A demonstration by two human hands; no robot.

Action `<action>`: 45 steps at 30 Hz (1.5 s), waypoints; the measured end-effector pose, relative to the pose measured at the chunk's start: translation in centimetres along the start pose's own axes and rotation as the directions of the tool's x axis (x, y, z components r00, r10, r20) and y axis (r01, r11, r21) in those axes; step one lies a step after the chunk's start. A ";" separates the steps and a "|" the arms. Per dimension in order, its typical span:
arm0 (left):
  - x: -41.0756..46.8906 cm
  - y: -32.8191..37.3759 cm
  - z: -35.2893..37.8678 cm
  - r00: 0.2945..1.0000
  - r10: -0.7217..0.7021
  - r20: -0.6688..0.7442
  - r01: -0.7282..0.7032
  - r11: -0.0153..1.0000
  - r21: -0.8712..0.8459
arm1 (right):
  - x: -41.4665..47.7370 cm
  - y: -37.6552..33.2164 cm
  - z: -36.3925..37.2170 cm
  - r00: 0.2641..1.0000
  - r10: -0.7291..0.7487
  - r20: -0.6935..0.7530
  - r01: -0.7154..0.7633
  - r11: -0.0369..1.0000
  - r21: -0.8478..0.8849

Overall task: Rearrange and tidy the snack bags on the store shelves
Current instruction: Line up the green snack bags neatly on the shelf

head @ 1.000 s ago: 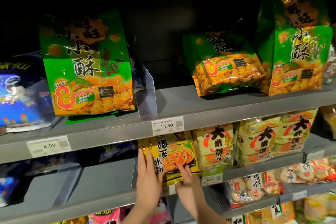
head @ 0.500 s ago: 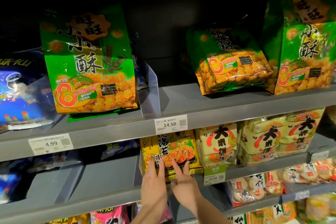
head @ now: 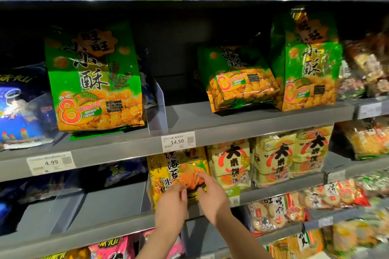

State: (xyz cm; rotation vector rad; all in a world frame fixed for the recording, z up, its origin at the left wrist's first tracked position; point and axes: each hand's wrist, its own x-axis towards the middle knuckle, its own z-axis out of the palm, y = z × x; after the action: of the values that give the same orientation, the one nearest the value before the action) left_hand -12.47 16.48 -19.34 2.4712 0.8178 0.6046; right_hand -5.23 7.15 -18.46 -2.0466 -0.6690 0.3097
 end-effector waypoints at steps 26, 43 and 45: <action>12.5 22.0 -6.3 0.957 -0.060 -0.285 0.008 0.984 -0.179 | 8.2 -4.8 -24.3 0.890 -0.294 -0.350 0.236 0.951 -0.200; 13.2 17.5 -6.6 0.986 0.048 -0.157 -0.051 0.999 -0.011 | 9.6 -3.3 -23.4 0.792 -0.184 -0.582 0.118 0.982 -0.149; 13.2 17.4 -7.0 0.997 0.054 -0.057 -0.050 0.997 0.059 | 9.4 -2.7 -23.6 0.786 -0.181 -0.592 0.084 0.979 -0.187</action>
State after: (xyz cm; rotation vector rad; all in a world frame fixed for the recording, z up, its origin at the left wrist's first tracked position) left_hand 0.91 14.46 -0.86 2.5449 0.8060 0.6841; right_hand 12.46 -3.01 -3.17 -2.0601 -0.4311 -0.4921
